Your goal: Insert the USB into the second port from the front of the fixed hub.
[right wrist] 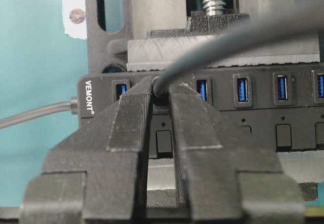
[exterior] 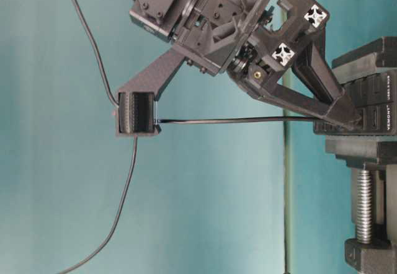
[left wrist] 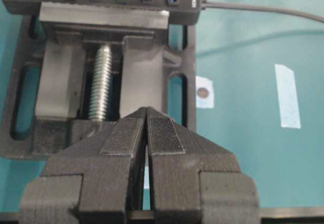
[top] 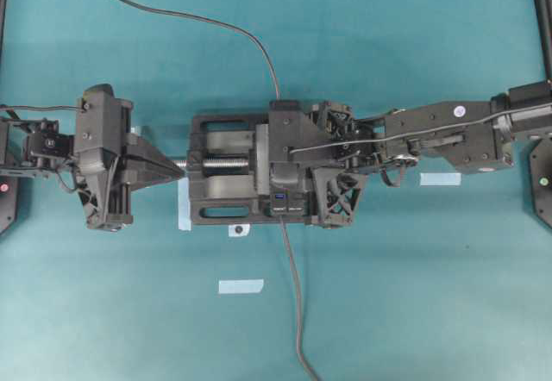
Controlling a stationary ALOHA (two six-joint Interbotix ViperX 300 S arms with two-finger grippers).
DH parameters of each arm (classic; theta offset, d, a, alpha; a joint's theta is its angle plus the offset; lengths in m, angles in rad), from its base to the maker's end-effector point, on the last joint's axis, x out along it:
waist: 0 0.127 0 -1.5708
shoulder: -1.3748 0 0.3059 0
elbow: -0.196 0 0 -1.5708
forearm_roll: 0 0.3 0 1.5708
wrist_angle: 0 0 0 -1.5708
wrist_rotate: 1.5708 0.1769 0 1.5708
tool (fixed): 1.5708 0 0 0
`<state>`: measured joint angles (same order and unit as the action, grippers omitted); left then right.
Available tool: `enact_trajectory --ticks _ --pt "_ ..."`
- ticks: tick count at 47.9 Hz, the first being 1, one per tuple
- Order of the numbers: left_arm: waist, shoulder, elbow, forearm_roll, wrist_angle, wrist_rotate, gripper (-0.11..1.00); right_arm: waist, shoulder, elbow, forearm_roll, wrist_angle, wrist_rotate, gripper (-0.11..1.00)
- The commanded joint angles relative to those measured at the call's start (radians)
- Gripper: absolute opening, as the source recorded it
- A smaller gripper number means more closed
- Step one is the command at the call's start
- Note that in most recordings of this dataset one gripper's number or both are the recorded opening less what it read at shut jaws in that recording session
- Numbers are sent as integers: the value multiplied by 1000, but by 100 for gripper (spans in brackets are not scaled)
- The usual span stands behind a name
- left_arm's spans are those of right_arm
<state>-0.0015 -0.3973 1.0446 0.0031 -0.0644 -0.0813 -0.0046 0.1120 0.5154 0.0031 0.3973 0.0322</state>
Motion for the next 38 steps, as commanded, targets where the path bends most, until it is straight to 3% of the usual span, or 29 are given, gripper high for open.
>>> enact_trajectory --ticks 1,6,12,26,38 --pt "0 -5 -26 3 -9 0 0 0 -8 -12 3 17 8 13" --pt "0 -6 -28 3 -9 0 0 0 -8 -21 3 15 9 18" --pt "0 -8 -28 3 -11 0 0 -2 -15 -34 5 17 9 31" --pt "0 -8 -29 2 -11 0 0 -2 -32 -41 3 18 11 80" --pt "0 -8 -29 3 -12 -2 0 -2 -41 -41 3 18 9 82"
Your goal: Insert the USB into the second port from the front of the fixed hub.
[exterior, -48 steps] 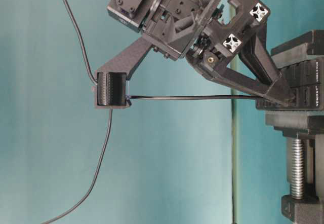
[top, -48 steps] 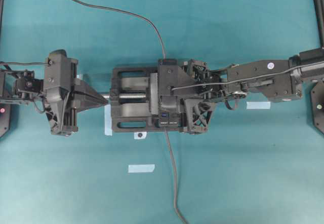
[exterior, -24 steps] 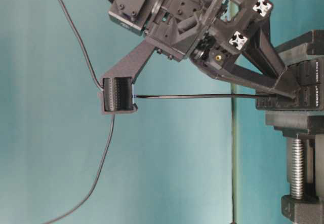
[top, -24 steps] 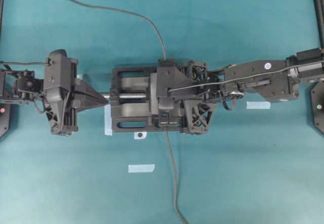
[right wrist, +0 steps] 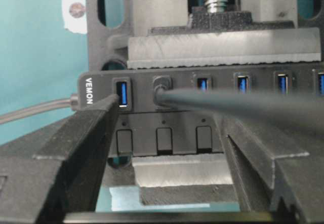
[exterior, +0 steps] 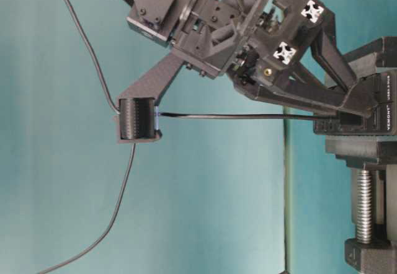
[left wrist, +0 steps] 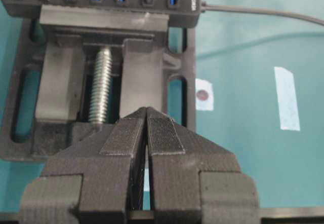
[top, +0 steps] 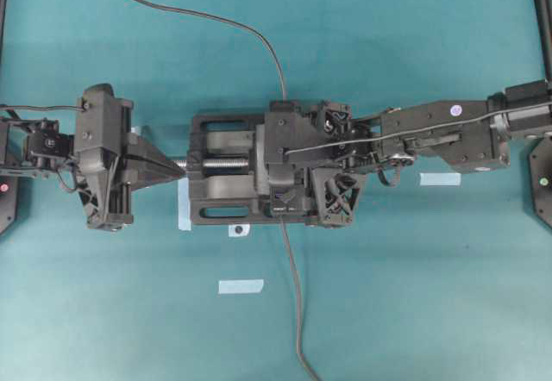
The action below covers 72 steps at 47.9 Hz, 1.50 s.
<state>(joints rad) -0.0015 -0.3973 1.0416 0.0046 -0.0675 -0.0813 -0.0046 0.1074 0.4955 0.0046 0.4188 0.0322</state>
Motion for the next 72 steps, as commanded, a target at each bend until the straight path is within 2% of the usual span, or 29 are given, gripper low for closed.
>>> enact_trajectory --ticks 1,26,48,72 --pt "0 -8 -26 0 -9 -2 0 -3 -38 -21 2 -3 9 82" --pt "-3 -6 -26 2 -9 -2 0 -11 -163 51 2 -14 9 81" --pt "-3 -6 -26 2 -9 -2 0 -9 -302 156 2 -101 9 82" --pt "-6 -8 -26 2 -9 -2 0 -5 -354 209 3 -114 9 82"
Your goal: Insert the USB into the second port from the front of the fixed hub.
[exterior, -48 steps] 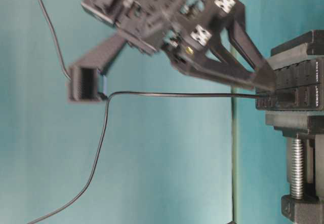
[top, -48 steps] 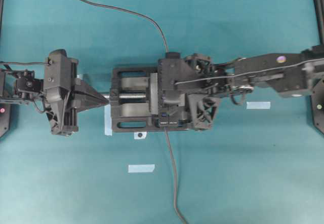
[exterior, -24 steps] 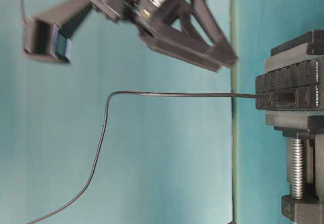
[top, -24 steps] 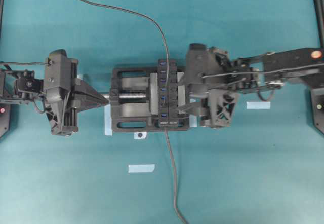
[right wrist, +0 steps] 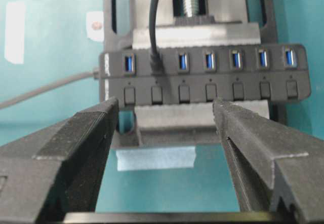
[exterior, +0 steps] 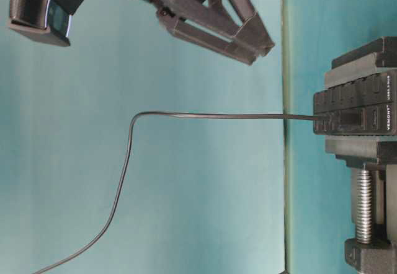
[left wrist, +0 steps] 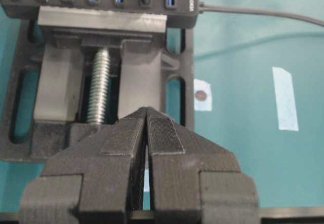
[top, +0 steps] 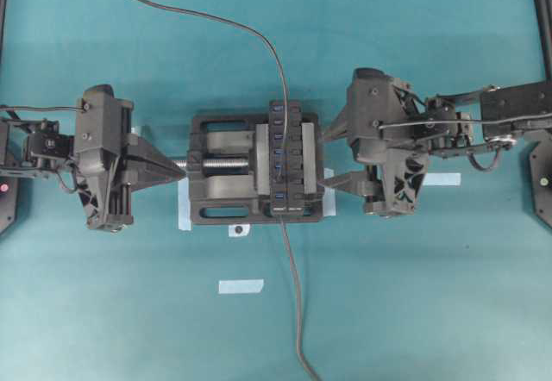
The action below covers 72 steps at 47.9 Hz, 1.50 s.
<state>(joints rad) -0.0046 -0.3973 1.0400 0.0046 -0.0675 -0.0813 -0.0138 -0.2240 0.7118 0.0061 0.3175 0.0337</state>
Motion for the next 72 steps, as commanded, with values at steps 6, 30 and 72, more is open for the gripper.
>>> enact_trajectory --ticks 6,30,72 --pt "-3 -8 -26 0 -9 -2 0 5 -21 -3 0 -28 9 82" --pt "-5 -6 -28 2 -9 -2 0 8 -21 11 2 -58 11 82" --pt "-8 -5 -28 2 -9 -5 0 8 -17 14 9 -58 11 82"
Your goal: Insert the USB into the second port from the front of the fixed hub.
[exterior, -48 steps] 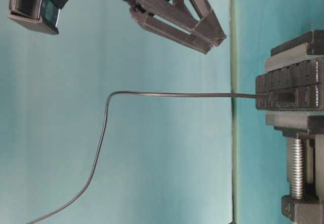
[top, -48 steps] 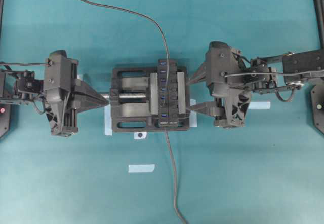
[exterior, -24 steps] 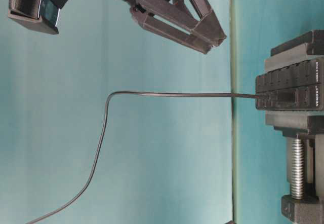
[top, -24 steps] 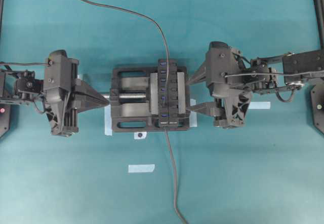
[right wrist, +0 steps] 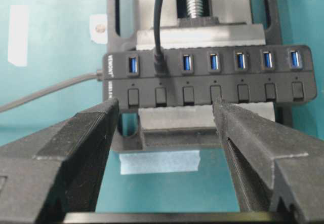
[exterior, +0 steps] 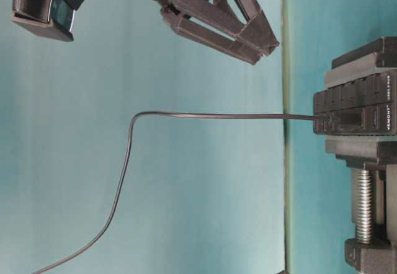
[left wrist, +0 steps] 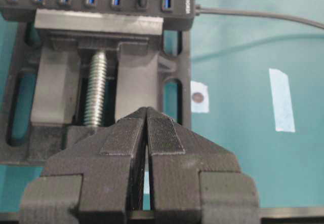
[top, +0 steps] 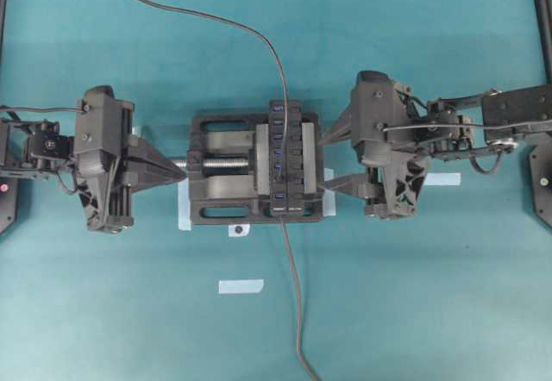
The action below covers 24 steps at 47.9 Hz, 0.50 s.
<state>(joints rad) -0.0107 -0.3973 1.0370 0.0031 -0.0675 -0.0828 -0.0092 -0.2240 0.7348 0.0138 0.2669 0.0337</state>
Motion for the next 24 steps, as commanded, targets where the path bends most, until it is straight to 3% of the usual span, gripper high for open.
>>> enact_trajectory --ticks 1,24 --pt "-2 -5 -26 3 -9 -5 0 3 -15 -8 2 -8 11 82" --pt "-3 -5 -25 3 -9 -20 0 3 -11 -9 2 -8 11 82"
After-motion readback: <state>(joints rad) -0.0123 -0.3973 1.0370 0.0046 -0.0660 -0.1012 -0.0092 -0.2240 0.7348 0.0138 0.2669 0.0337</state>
